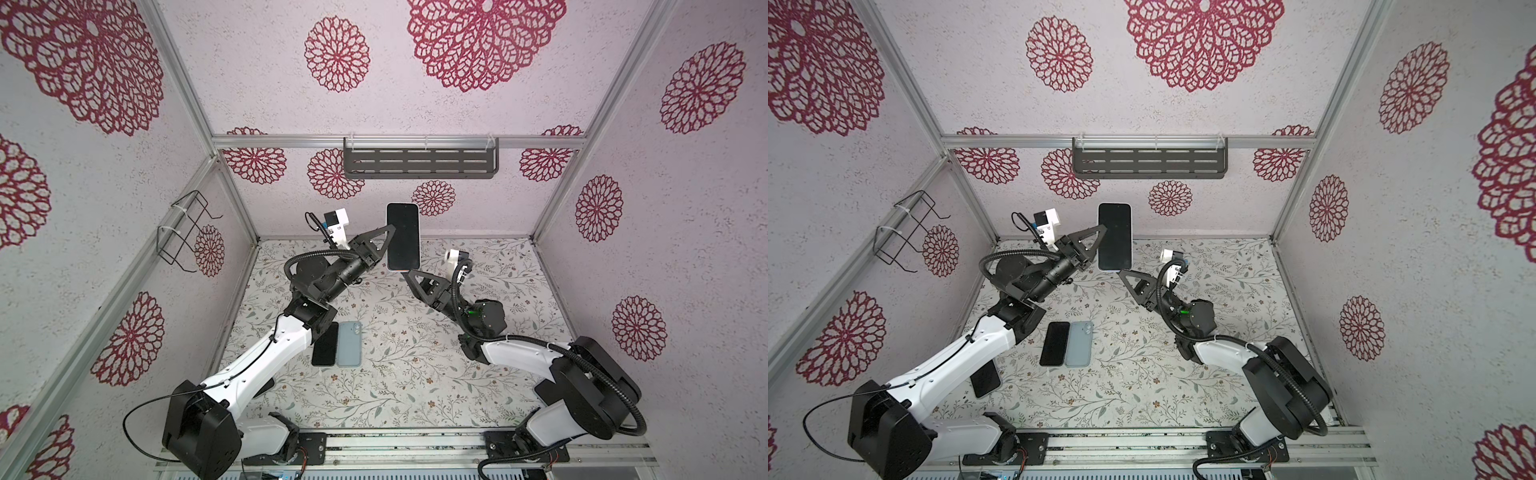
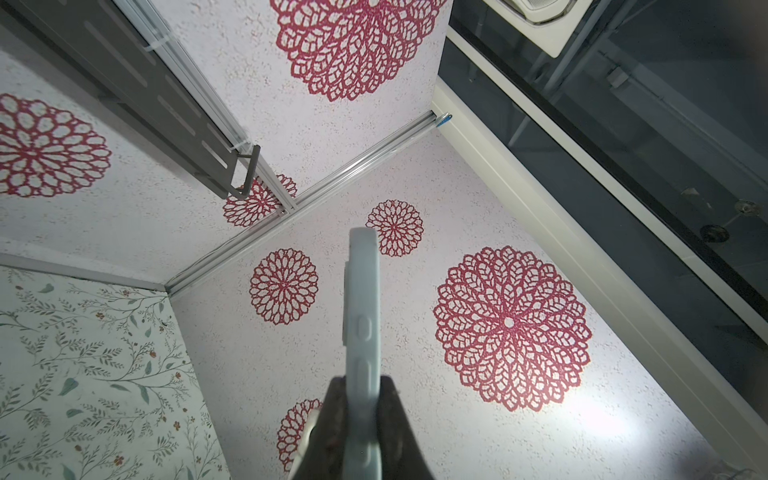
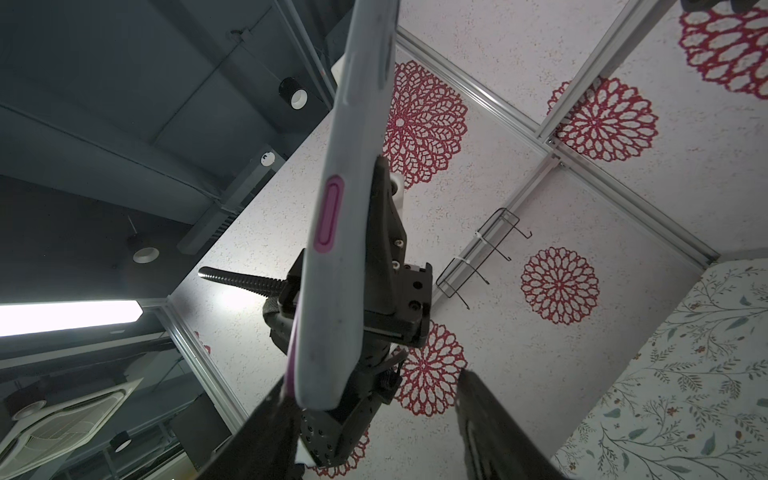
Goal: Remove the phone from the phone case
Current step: 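Hold the cased phone upright with the left gripper while right gripper grips the case edge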
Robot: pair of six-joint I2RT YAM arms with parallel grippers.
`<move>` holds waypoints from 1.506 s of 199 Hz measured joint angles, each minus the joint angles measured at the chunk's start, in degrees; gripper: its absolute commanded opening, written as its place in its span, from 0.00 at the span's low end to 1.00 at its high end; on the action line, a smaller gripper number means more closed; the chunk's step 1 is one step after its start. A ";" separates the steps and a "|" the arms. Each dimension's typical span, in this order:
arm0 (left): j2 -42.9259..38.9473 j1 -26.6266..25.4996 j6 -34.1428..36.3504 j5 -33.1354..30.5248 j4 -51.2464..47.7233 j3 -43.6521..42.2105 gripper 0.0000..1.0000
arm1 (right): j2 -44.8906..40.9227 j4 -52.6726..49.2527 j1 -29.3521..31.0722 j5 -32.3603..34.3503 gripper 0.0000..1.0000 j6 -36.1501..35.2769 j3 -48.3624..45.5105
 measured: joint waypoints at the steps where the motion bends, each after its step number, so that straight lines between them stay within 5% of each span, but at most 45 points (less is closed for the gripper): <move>1: 0.00 -0.02 -0.02 0.00 0.00 -0.02 0.00 | 0.00 0.00 0.00 0.00 0.56 -0.02 0.02; 159: 0.00 -0.37 -0.15 -1.31 0.09 -0.07 0.00 | 0.00 1.40 -0.04 -0.02 0.40 0.46 0.11; 197: 0.13 -0.50 -0.33 -1.53 0.13 -0.07 0.00 | 0.00 1.95 -0.04 -0.04 0.30 0.35 0.11; 245: 1.01 -0.59 -3.52 -2.58 0.31 -0.07 0.00 | 0.00 2.82 -0.13 0.13 0.15 -0.20 0.11; 300: 1.62 -0.68 -10.47 -4.04 2.10 -1.57 0.00 | -0.68 2.51 -0.28 0.00 0.11 -2.36 0.00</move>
